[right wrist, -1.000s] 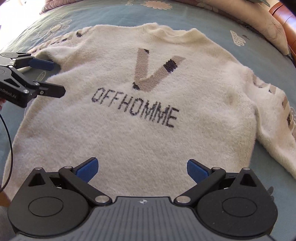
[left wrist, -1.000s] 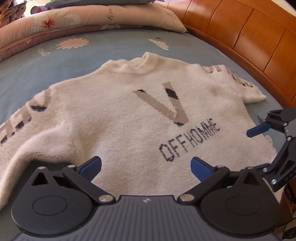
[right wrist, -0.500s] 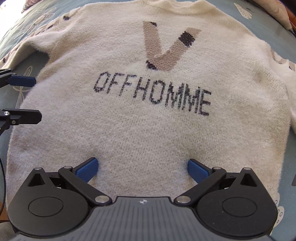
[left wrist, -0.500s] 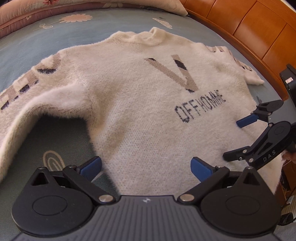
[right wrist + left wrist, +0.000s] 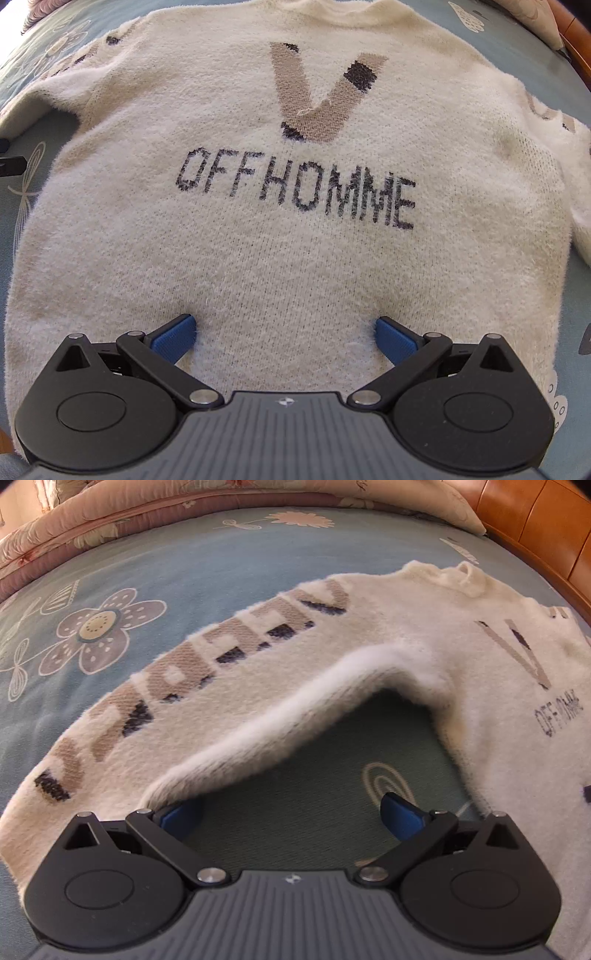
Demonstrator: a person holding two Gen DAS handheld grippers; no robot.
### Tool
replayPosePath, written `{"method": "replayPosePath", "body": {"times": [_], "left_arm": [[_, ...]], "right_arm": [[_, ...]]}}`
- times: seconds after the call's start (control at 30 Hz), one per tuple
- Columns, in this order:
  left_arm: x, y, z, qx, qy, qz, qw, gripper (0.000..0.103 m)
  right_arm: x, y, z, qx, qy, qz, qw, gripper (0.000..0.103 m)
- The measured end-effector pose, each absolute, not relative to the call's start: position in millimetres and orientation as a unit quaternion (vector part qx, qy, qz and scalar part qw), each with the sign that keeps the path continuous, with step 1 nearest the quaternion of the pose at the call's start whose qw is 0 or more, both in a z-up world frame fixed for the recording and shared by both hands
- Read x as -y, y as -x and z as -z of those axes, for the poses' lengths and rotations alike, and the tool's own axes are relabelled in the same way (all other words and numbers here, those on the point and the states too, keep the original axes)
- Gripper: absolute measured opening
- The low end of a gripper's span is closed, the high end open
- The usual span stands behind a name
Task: Fold clothes
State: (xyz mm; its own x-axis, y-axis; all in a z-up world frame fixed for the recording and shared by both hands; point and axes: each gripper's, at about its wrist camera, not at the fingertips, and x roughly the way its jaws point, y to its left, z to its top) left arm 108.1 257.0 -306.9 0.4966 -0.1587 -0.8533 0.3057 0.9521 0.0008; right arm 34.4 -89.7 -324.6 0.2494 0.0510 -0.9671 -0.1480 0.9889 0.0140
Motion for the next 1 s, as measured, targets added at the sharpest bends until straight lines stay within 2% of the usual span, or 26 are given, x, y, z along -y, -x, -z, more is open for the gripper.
{"method": "replayPosePath", "body": {"times": [0.37,0.47,0.57,0.7,0.87,1.0], "left_arm": [[-365.3,-103.1,305.0,-0.518,-0.071,-0.032,0.852,0.102],[-380.7,-94.9,300.6,-0.539,-0.111,-0.098,0.829,0.102],[-386.0,-89.1,286.1,-0.532,-0.151,-0.138,0.822,0.101],[-374.7,-94.3,254.8,-0.480,-0.156,-0.099,0.858,0.101],[-370.0,-130.3,262.0,-0.464,-0.143,-0.026,0.874,0.101],[-397.5,-153.3,279.7,-0.483,-0.094,-0.030,0.870,0.075]], "right_arm": [[90.1,-34.0,323.8,-0.627,0.046,-0.059,0.776,0.103],[84.2,-40.1,318.5,-0.644,0.057,-0.051,0.761,0.103],[70.9,-43.6,301.2,-0.625,0.071,-0.073,0.774,0.103],[41.9,-58.9,284.5,-0.596,0.099,-0.109,0.790,0.103],[5.6,-79.5,279.2,-0.576,0.115,-0.144,0.797,0.103],[-7.9,-83.1,279.2,-0.575,0.113,-0.156,0.795,0.103]]}}
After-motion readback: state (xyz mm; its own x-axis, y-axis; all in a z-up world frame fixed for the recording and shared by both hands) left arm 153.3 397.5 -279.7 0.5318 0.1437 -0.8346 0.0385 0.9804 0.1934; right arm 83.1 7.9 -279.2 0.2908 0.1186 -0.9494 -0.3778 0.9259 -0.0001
